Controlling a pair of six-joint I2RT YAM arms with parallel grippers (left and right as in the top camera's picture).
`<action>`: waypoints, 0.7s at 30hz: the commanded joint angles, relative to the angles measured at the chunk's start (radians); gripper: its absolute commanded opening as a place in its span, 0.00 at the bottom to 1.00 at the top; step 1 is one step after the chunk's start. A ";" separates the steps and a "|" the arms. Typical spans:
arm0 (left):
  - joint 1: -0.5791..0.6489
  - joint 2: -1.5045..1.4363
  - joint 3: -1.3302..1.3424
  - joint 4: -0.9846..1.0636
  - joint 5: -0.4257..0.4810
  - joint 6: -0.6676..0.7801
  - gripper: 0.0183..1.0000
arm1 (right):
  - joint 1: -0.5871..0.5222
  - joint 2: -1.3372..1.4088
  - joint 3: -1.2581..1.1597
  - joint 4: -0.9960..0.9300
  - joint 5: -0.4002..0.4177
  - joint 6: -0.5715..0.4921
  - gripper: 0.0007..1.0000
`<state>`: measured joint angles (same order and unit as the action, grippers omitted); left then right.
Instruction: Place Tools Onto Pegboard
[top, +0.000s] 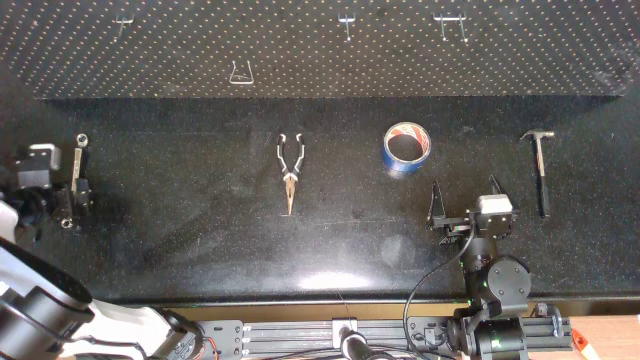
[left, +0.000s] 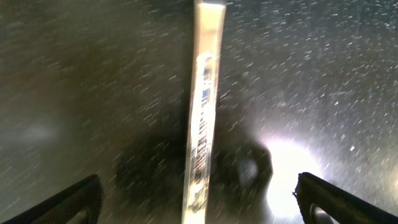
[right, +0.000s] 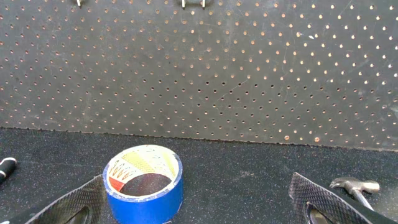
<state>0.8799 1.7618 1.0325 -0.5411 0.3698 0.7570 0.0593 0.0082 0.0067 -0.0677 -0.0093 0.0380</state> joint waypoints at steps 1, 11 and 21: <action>-0.036 0.053 0.014 0.031 -0.022 -0.025 1.00 | 0.005 -0.007 -0.003 -0.006 -0.002 -0.017 0.96; -0.038 0.076 0.014 0.052 -0.048 -0.024 1.00 | 0.005 -0.007 -0.003 -0.006 -0.002 -0.017 0.96; -0.038 0.079 0.014 0.053 -0.053 -0.024 0.99 | 0.005 -0.007 -0.003 -0.006 -0.002 -0.017 0.96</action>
<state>0.8440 1.8065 1.0386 -0.4847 0.3332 0.7391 0.0593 0.0082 0.0067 -0.0677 -0.0093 0.0380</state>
